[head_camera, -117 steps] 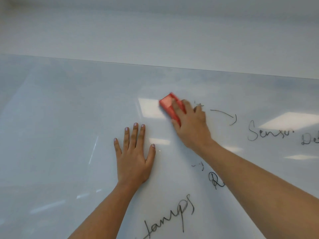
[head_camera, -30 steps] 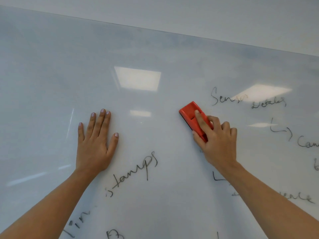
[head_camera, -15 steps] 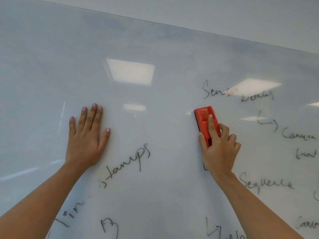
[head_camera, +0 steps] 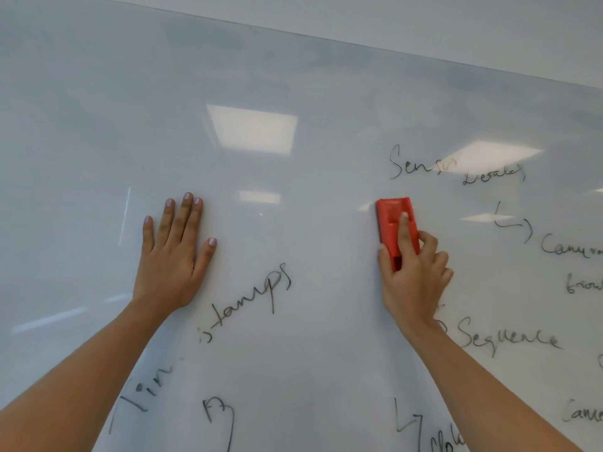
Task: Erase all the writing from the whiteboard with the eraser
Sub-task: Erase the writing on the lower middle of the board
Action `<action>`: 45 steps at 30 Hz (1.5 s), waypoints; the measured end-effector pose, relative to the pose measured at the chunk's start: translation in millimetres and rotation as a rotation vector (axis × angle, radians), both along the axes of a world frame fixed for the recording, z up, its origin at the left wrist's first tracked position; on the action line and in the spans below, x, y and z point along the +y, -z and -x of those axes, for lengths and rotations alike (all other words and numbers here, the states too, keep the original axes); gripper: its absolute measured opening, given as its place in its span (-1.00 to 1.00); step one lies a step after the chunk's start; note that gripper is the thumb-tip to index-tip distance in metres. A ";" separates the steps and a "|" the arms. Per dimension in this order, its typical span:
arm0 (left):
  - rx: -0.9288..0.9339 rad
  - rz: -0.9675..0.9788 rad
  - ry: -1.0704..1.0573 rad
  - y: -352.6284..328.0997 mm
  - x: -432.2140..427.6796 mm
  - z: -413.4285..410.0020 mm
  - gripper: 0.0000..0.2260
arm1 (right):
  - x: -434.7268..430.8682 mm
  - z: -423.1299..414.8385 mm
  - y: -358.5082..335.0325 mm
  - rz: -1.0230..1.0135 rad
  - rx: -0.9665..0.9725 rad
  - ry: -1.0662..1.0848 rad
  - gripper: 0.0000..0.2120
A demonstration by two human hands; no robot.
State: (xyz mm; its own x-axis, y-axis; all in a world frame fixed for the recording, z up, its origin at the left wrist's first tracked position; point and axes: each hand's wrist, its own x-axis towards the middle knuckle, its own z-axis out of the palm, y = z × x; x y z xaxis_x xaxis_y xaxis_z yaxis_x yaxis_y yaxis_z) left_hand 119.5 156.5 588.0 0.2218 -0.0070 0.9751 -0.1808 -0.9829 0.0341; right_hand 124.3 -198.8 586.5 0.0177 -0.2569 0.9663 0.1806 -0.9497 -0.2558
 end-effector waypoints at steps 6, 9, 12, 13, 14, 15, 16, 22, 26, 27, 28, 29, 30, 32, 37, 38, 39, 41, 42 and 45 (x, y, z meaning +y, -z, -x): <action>0.029 -0.014 0.005 4.7 2.6 1.3 -0.40 | 60.7 13.4 45.5 0.510 -0.037 -0.052 -0.43; 0.044 -0.050 0.013 9.9 7.1 3.9 -0.41 | 61.5 13.2 68.2 0.746 -0.054 -0.043 -0.45; 0.065 -0.108 -0.011 22.2 16.7 6.6 -0.42 | 47.8 11.6 50.8 0.789 -0.068 0.056 -0.44; 0.069 -0.124 -0.020 26.6 19.0 7.4 -0.43 | 46.8 11.8 41.0 0.717 -0.068 0.076 -0.44; 0.074 -0.135 -0.028 31.0 22.5 8.7 -0.44 | 51.3 12.0 32.7 0.628 -0.065 0.075 -0.44; 0.077 -0.139 -0.031 34.0 23.2 9.3 -0.45 | 58.0 12.5 27.9 0.548 -0.056 0.066 -0.44; 0.080 -0.141 -0.035 35.8 24.0 9.6 -0.45 | 67.8 12.4 27.6 0.498 -0.054 0.045 -0.44; 0.110 -0.201 -0.068 38.7 35.0 10.1 -0.44 | 100.7 12.8 84.4 0.800 -0.059 -0.092 -0.44; 0.129 -0.273 -0.086 45.1 52.2 14.2 -0.45 | 75.7 9.4 84.1 0.880 -0.099 -0.023 -0.46; 0.131 -0.284 -0.090 47.1 54.6 15.1 -0.45 | 71.4 9.7 76.0 0.820 -0.105 -0.007 -0.46; 0.133 -0.287 -0.096 49.4 57.4 16.0 -0.45 | 71.6 10.3 66.8 0.737 -0.103 -0.003 -0.46; 0.135 -0.284 -0.098 51.2 57.3 16.1 -0.46 | 73.3 11.7 58.2 0.645 -0.098 -0.004 -0.47; 0.136 -0.274 -0.098 52.5 57.1 16.3 -0.46 | 78.9 13.1 51.5 0.563 -0.087 -0.009 -0.47; 0.137 -0.250 -0.089 53.4 55.5 16.7 -0.46 | 96.1 15.3 47.8 0.484 -0.073 -0.033 -0.48; 0.138 -0.240 -0.087 55.9 56.5 16.7 -0.46 | 132.1 18.2 98.8 0.809 -0.052 -0.125 -0.46; 0.138 -0.243 -0.087 56.0 57.4 16.6 -0.46 | 131.5 18.2 109.5 0.897 -0.040 -0.120 -0.46; 0.141 -0.247 -0.086 56.1 58.4 16.6 -0.45 | 127.9 17.6 115.8 0.963 -0.032 -0.105 -0.46; 0.145 -0.252 -0.083 57.0 59.4 16.2 -0.45 | 116.5 14.8 115.4 1.021 -0.058 -0.061 -0.47; 0.142 -0.249 -0.080 57.5 60.1 16.1 -0.45 | 111.8 14.6 108.5 0.990 -0.065 -0.042 -0.48; 0.138 -0.230 -0.074 59.2 58.8 15.5 -0.46 | 107.9 17.9 76.3 0.747 -0.058 -0.002 -0.48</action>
State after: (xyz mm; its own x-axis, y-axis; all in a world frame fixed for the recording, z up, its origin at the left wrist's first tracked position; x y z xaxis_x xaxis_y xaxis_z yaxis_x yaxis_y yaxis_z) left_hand 104.0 215.3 528.7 0.3605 -0.2032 0.9103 -0.1170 -0.9781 -0.1720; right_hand 106.4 -90.8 510.2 -0.0384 0.4677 0.8831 0.1759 -0.8668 0.4667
